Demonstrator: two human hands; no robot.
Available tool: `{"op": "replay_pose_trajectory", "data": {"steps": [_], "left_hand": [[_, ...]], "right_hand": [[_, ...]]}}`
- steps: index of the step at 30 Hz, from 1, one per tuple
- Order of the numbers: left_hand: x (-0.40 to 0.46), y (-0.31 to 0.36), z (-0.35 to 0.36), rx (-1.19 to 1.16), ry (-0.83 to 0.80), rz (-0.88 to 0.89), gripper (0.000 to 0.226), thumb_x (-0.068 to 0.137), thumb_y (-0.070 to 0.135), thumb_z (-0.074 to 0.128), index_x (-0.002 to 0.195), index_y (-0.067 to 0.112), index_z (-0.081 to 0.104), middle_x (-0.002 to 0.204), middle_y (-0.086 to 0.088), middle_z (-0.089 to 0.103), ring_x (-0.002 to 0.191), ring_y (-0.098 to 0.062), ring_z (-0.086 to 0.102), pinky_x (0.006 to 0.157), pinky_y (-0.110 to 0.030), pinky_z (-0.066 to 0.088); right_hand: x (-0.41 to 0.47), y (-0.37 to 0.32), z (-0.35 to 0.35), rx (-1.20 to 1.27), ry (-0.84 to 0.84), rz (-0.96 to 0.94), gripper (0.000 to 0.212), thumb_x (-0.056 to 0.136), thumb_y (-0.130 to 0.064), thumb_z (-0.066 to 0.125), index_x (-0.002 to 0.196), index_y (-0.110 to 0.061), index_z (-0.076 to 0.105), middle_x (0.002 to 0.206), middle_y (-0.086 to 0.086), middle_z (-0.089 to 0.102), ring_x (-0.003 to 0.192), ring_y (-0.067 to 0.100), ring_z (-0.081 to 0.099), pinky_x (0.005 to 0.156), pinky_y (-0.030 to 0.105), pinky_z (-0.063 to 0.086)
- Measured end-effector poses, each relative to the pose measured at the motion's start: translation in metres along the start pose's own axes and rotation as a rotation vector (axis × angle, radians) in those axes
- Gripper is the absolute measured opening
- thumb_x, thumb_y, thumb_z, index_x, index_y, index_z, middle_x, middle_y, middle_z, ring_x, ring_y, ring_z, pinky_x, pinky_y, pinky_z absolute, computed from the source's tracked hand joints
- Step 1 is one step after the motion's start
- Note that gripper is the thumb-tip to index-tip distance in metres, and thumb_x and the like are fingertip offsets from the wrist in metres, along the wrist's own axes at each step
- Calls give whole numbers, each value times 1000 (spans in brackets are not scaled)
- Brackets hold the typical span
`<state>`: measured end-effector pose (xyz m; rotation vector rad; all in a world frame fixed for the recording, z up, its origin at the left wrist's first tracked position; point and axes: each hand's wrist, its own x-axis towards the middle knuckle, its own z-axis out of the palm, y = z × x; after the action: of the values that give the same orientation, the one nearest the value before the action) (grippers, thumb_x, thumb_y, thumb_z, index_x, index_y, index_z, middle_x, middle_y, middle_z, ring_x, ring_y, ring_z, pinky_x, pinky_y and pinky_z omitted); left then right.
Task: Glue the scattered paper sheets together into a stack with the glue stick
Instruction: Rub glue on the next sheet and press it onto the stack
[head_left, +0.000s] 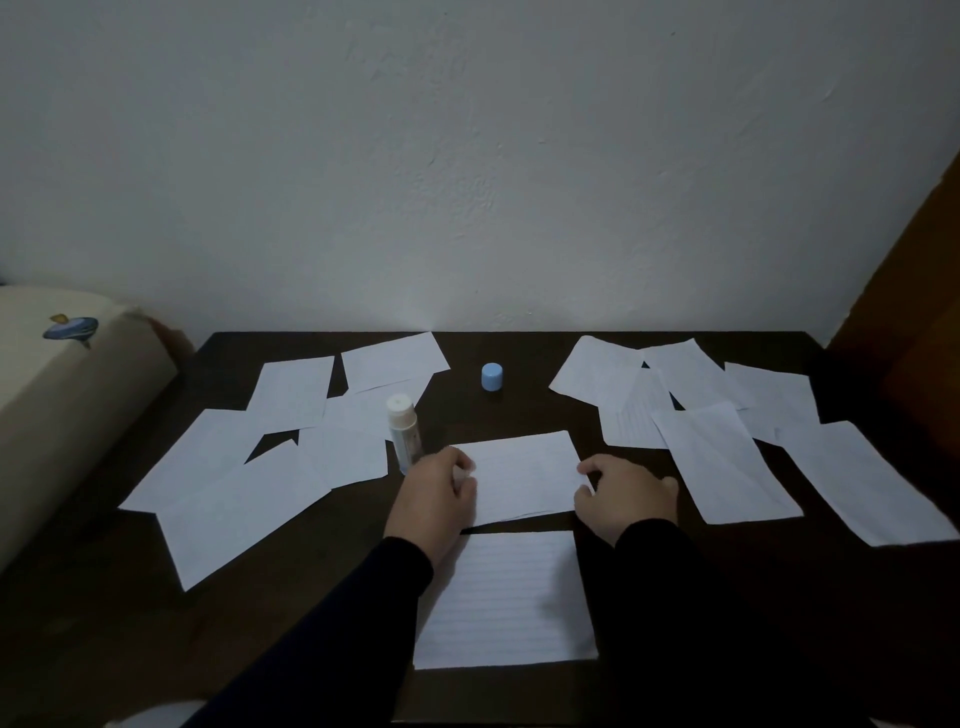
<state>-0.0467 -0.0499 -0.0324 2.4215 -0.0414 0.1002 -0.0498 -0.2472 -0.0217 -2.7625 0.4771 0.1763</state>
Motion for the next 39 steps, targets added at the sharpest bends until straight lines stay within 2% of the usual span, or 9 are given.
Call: {"op": "replay_pose_trajectory", "data": {"steps": [4,6,9,12,16,23,27,32,39], "left_hand": [[2,14,-2,79,82,162,25,96,24,54,120,23,59,112,6,56,100,-7,51,86,-16,38],[5,17,3,216,49,271,36,98,32,47,133,23,51,129,5,54,118,-10,47,98,-24,38],[7,17,16,441,-221,269,52,102,43,27,150,23,24,157,2,24,145,-19,18,115,-47,20],[10,12,23,580,-386,264,56,103,43,12,154,22,4,162,3,-1,148,-17,-2,117,-54,2],[13,11,20,561,-416,198,59,102,46,12,154,21,0,162,3,-8,148,-14,-7,116,-53,-2],[-1,20,24,702,-389,5,62,103,42,12,153,8,-1,161,-11,-5,148,-26,-4,117,-51,1],[-4,26,24,730,-413,58,59,104,38,13,153,8,1,161,-12,-3,148,-27,-2,116,-51,-1],[10,23,29,674,-379,150,56,103,45,14,154,23,2,162,-6,-3,149,-25,0,116,-54,3],[23,30,39,711,-378,-3,60,103,41,14,153,11,1,162,-8,-2,149,-25,1,116,-52,3]], "right_hand": [[1,-5,6,-70,162,-197,37,93,-42,48,129,-33,53,127,-6,51,120,14,44,105,40,26],[2,-13,10,-69,119,-372,43,98,-42,40,139,-33,43,144,-8,39,134,13,32,113,45,18],[1,-24,22,-113,-123,-511,50,104,-37,20,153,-29,11,161,-12,6,148,9,-2,115,55,-3],[4,-26,34,-261,-183,-500,52,104,-36,8,153,-28,-6,160,-11,-14,146,12,-16,114,58,-7],[7,-31,37,-277,-158,-425,53,103,-40,10,153,-32,-7,160,-9,-17,147,14,-16,114,58,-6],[-5,-24,43,-274,-183,-289,57,102,-44,11,153,-27,-10,160,-5,-19,147,18,-16,114,57,-4],[-5,-22,37,-284,-224,-333,54,103,-44,10,152,-33,-11,159,-5,-21,146,19,-19,113,59,-6],[12,-24,30,-263,-227,-410,51,103,-43,10,150,-41,-9,159,-11,-20,145,18,-22,110,64,-9],[16,-27,33,-232,-191,-267,59,101,-50,12,153,-29,-7,160,-9,-15,147,15,-15,114,59,-4]]}}
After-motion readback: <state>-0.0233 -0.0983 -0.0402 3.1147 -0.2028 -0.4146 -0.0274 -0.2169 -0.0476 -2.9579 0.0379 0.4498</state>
